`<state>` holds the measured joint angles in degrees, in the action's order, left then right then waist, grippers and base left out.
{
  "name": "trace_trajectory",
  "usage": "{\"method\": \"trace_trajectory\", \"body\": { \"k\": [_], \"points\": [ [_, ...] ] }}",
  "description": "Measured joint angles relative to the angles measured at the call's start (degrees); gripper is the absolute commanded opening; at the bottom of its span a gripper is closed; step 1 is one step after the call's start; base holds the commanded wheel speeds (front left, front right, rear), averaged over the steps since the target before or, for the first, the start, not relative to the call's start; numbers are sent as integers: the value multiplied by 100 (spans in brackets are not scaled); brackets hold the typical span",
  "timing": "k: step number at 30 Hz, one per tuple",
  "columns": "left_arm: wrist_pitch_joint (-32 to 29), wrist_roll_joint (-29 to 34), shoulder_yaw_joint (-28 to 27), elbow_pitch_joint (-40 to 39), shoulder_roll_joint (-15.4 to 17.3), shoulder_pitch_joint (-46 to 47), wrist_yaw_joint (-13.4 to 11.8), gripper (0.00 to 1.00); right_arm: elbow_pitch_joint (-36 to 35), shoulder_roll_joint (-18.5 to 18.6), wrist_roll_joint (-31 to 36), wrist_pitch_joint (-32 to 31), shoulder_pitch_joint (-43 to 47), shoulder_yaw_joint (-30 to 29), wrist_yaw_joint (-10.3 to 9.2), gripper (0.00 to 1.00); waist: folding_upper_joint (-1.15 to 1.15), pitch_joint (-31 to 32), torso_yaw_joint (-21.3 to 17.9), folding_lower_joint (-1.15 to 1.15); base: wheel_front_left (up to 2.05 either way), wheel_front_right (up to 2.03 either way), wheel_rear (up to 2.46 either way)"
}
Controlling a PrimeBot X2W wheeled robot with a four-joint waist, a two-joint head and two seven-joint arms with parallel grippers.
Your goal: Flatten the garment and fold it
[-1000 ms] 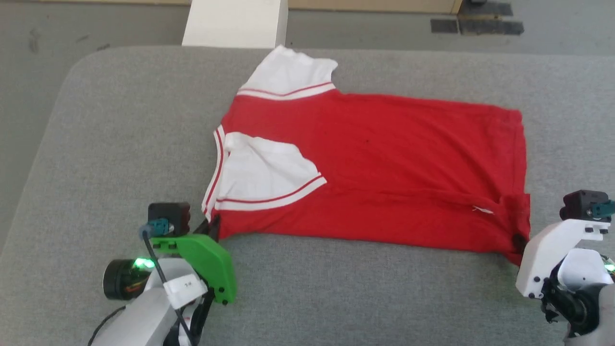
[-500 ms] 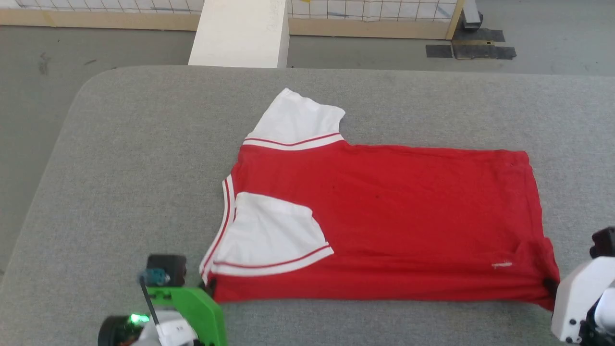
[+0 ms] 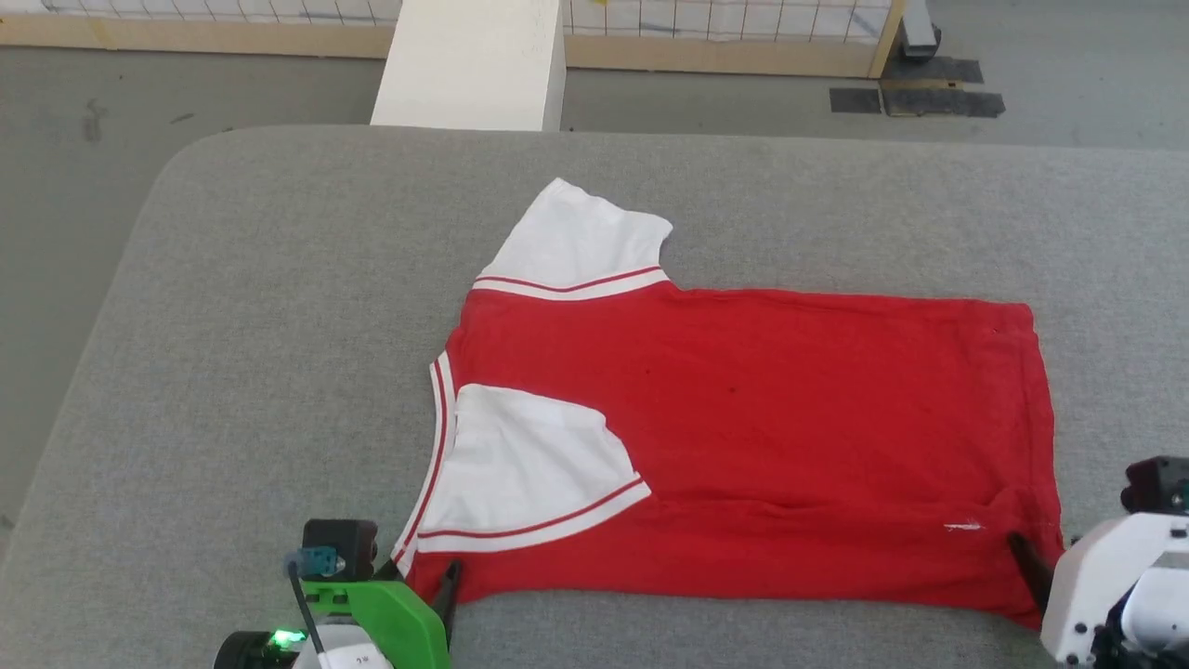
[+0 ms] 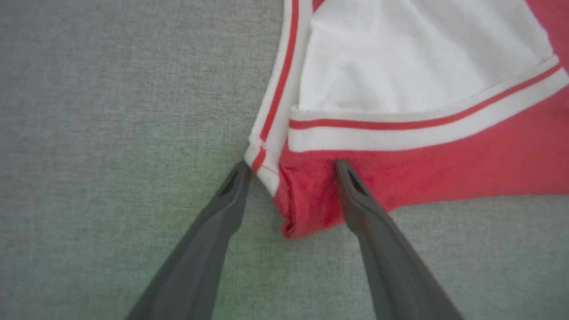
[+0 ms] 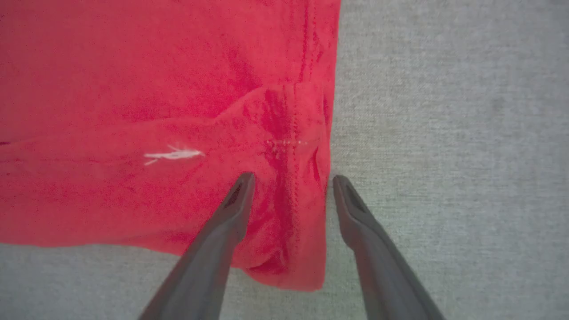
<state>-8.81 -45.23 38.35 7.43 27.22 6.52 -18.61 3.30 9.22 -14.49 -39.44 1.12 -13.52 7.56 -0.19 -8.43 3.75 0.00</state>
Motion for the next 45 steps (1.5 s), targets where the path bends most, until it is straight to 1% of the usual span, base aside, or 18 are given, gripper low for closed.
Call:
{"method": "trace_trajectory", "body": {
  "k": [5,7,11,13,17,20,23,25,28,32,35,39,41,43,45],
  "points": [
    [591,108,-75,116,-42,65,175,100,-152,120,8,827,-175,151,0,100,0,145,-17,0,0,0,0],
    [999,162,-166,98,-93,138,246,100,-302,170,-22,1315,-223,274,0,100,0,212,-31,0,0,0,0],
    [1905,434,-341,22,-234,281,299,100,-568,259,5,2391,-233,420,0,100,0,298,-80,0,0,0,0],
    [2197,510,-485,-36,-330,347,328,100,-664,243,19,2876,-222,465,0,100,0,323,-112,0,0,0,0],
    [2329,835,-675,-185,-448,409,472,100,-850,53,118,3613,-158,564,0,100,0,324,-197,0,0,0,0],
    [2336,999,-670,-132,-490,439,625,100,-961,-172,171,3977,-44,600,0,100,0,275,-270,0,0,0,0],
    [2310,1053,-642,56,-502,648,779,100,-1023,-302,268,4151,-15,659,0,100,0,190,-357,0,0,0,0],
    [2080,1051,-604,224,-482,912,868,100,-1073,-377,324,4198,-10,693,0,100,0,121,-424,0,0,0,0],
    [1488,1055,-502,514,-380,1446,1028,100,-1132,-468,401,4198,-12,761,0,100,0,-15,-541,0,0,0,0],
    [632,1069,-370,860,-205,2360,1354,100,-1198,-528,444,4196,-64,879,0,100,0,-227,-747,0,0,0,0],
    [-32,1065,-299,1107,-112,3104,1660,100,-1239,-556,469,4174,-155,967,0,100,0,-408,-912,0,0,0,0],
    [-1082,1040,-198,1647,80,4113,2042,100,-1301,-582,494,4176,-320,1162,0,100,0,-656,-1168,0,0,0,0],
    [-1492,1015,-181,1947,177,4578,2227,100,-1316,-595,480,4180,-398,1298,0,100,0,-790,-1307,0,0,0,0],
    [-1933,981,-122,2194,289,4952,2369,100,-1319,-605,398,4173,-469,1461,0,100,0,-905,-1440,0,0,0,0],
    [-2303,976,-68,2412,410,5288,2438,100,-1336,-615,332,4180,-545,1581,0,100,0,-1018,-1585,0,0,0,0]
  ]
}}
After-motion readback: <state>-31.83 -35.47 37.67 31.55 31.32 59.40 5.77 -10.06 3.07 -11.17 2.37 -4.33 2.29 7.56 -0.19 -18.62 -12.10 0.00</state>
